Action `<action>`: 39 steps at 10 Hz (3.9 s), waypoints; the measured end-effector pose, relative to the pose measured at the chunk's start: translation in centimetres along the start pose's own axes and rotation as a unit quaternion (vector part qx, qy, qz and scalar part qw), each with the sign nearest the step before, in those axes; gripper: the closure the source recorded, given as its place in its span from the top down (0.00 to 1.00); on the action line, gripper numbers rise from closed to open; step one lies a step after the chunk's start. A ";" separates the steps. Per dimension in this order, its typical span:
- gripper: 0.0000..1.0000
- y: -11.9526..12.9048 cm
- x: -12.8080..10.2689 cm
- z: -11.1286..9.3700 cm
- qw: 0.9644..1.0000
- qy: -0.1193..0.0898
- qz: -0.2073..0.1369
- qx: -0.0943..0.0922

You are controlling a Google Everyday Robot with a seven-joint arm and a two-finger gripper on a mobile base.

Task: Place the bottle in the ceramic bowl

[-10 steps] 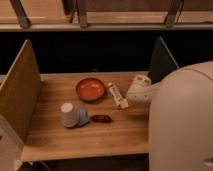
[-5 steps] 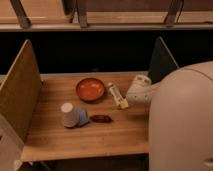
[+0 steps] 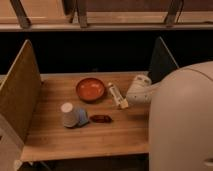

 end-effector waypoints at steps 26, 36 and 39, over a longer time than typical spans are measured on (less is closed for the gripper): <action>0.80 6.1 -6.1 9.1 0.987 0.038 0.110 -0.108; 0.00 -1.1 -9.9 8.6 0.986 0.016 0.152 -0.064; 0.00 -1.6 -13.7 4.7 0.992 -0.048 0.109 -0.036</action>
